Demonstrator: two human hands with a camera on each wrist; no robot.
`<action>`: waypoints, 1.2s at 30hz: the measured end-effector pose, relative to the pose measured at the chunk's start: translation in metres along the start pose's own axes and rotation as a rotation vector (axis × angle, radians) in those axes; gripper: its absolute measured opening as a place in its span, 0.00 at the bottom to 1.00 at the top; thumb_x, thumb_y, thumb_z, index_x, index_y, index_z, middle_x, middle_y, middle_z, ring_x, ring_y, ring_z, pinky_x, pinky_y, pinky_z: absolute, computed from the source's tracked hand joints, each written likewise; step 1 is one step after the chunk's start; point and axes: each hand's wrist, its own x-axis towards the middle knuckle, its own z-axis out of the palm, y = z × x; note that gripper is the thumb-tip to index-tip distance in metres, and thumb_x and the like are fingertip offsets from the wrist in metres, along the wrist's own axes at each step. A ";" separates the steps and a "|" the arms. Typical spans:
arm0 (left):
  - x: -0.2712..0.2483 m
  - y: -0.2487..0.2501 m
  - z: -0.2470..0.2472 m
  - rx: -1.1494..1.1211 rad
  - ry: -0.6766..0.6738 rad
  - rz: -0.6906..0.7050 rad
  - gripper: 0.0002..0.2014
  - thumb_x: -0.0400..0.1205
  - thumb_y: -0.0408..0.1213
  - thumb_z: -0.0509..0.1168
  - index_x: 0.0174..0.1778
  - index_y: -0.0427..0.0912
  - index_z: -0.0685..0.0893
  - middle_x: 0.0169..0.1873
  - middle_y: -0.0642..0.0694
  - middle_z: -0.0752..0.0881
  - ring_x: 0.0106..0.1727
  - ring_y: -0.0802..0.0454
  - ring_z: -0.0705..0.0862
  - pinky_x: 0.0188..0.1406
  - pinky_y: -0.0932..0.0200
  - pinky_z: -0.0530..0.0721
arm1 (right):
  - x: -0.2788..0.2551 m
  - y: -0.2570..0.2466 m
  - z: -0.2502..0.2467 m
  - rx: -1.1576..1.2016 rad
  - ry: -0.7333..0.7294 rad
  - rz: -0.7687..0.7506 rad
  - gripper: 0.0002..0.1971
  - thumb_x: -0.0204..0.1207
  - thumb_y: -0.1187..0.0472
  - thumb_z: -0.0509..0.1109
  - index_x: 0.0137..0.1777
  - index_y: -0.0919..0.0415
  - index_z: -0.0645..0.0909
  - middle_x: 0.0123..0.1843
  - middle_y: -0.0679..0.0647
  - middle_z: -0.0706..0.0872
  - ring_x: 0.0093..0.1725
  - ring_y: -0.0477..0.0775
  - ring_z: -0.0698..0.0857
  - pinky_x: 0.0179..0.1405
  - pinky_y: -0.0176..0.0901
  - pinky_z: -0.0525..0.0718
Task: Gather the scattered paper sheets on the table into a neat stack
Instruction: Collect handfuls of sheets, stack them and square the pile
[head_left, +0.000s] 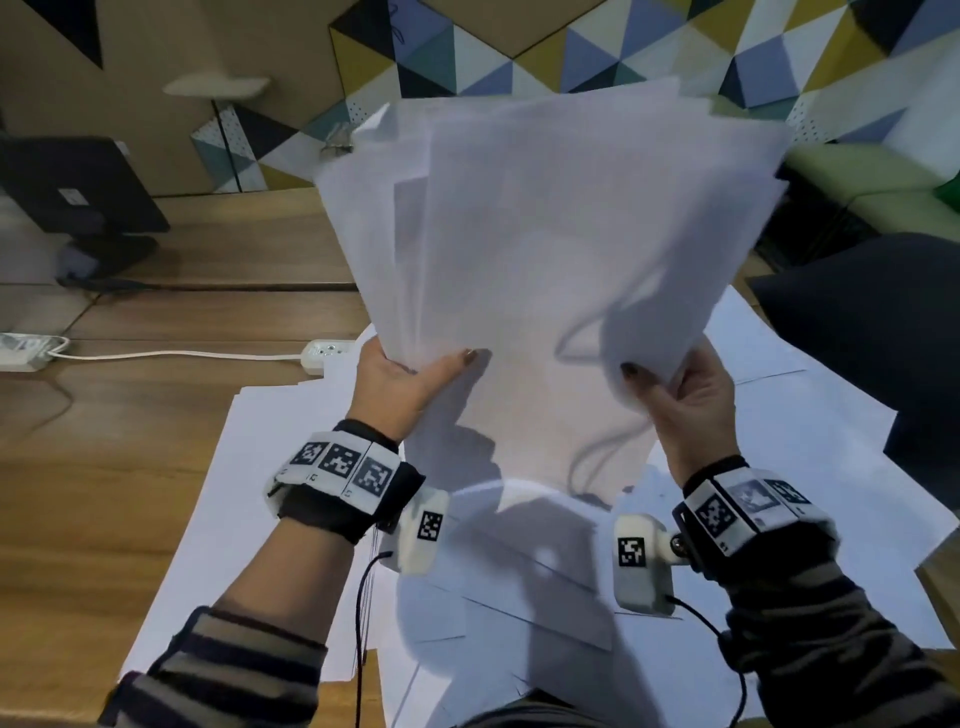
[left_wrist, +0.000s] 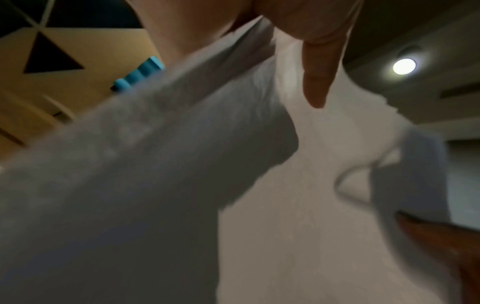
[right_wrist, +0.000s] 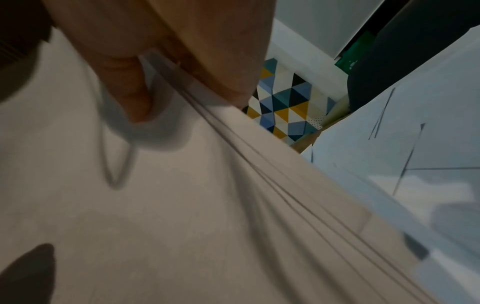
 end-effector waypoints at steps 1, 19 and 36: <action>-0.002 0.003 -0.002 0.018 -0.024 0.009 0.18 0.58 0.35 0.82 0.41 0.45 0.86 0.32 0.58 0.91 0.39 0.62 0.89 0.42 0.69 0.85 | -0.001 -0.001 0.000 0.021 0.018 0.006 0.21 0.65 0.76 0.75 0.53 0.55 0.77 0.46 0.41 0.88 0.46 0.35 0.84 0.49 0.28 0.82; -0.010 -0.026 -0.012 0.058 -0.072 -0.052 0.25 0.54 0.42 0.82 0.47 0.44 0.86 0.41 0.55 0.91 0.48 0.56 0.90 0.52 0.58 0.86 | -0.013 0.013 0.024 -0.015 -0.033 0.210 0.18 0.65 0.78 0.76 0.48 0.58 0.79 0.36 0.40 0.89 0.33 0.32 0.87 0.36 0.21 0.81; -0.011 -0.030 -0.012 0.077 -0.010 -0.056 0.27 0.55 0.47 0.77 0.49 0.51 0.79 0.49 0.46 0.87 0.53 0.47 0.86 0.55 0.45 0.86 | -0.016 0.027 0.020 -0.241 0.014 0.159 0.17 0.69 0.73 0.74 0.48 0.54 0.73 0.35 0.48 0.81 0.29 0.31 0.81 0.35 0.21 0.78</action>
